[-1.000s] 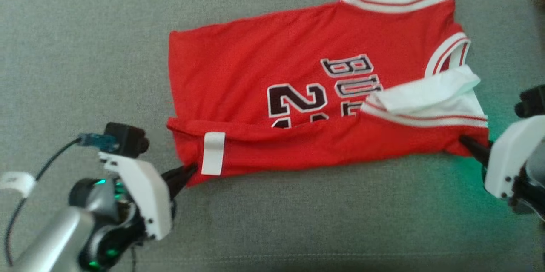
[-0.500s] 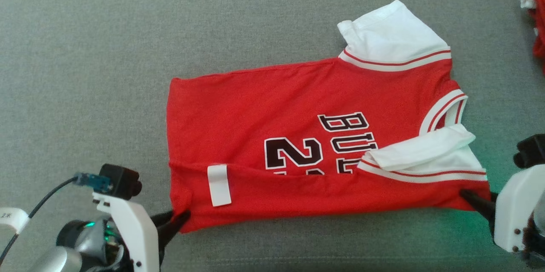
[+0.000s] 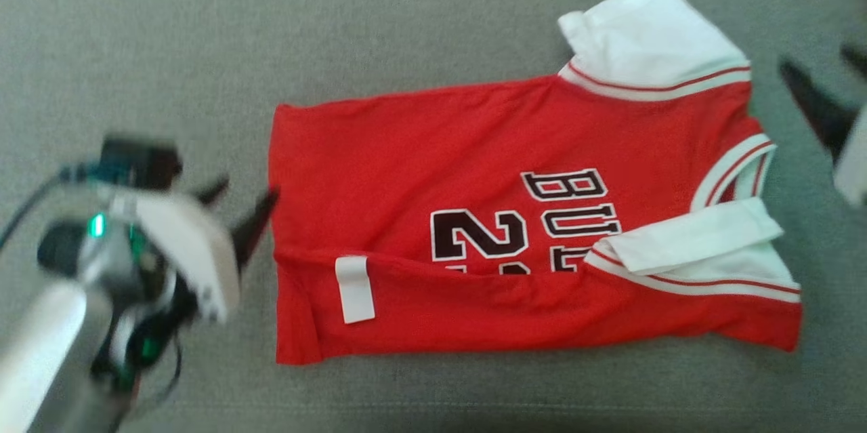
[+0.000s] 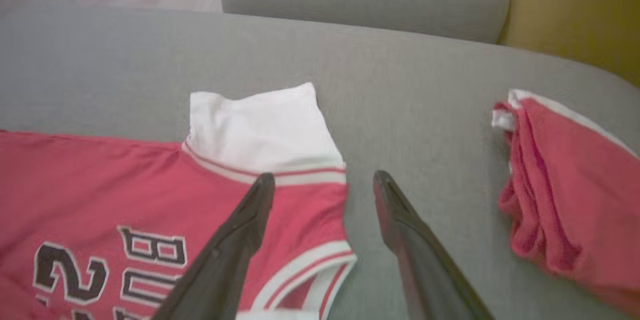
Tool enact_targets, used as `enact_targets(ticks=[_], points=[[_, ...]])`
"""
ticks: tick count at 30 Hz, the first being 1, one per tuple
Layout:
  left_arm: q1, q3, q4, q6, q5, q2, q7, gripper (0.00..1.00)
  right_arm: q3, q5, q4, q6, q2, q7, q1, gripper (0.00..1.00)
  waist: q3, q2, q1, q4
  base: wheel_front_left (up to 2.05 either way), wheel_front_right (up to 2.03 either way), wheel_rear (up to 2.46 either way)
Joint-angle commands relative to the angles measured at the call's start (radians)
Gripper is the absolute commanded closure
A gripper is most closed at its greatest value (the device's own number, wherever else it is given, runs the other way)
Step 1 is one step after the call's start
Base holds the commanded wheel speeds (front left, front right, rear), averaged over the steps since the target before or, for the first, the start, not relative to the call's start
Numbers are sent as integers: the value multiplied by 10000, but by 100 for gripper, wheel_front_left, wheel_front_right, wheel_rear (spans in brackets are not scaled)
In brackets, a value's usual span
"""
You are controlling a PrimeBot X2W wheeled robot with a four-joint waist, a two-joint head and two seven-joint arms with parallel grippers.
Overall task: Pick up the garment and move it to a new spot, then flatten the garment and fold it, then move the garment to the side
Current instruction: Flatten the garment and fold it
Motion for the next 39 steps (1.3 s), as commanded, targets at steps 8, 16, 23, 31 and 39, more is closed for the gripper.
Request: enact_targets(ticks=[8,16,23,31,39], points=[[-3798,-494,2175,-539,860,-1156,-173,0,1514,-1751,2985,67,104,-1103,-3511,0,1713,0,0,1050,0,0,0],[-4780,-1018,3476,-1236,782,-1765,-209,0,1995,-2195,5299,67,338,-1258,-4724,0,1921,0,0,1342,0,0,0],[-5130,-1091,3857,-1494,679,-1783,-137,0,2230,-2075,5922,67,298,-1294,-5085,0,1899,0,0,1146,0,0,0],[-5260,-1193,3986,-1623,663,-1625,48,0,2407,-1903,6129,67,300,-1241,-5242,0,1952,0,0,942,0,0,0],[-5496,-1475,4144,-1904,532,-1823,298,71,2763,-1754,6255,67,442,-1184,-5315,100,1972,0,0,907,0,0,0]])
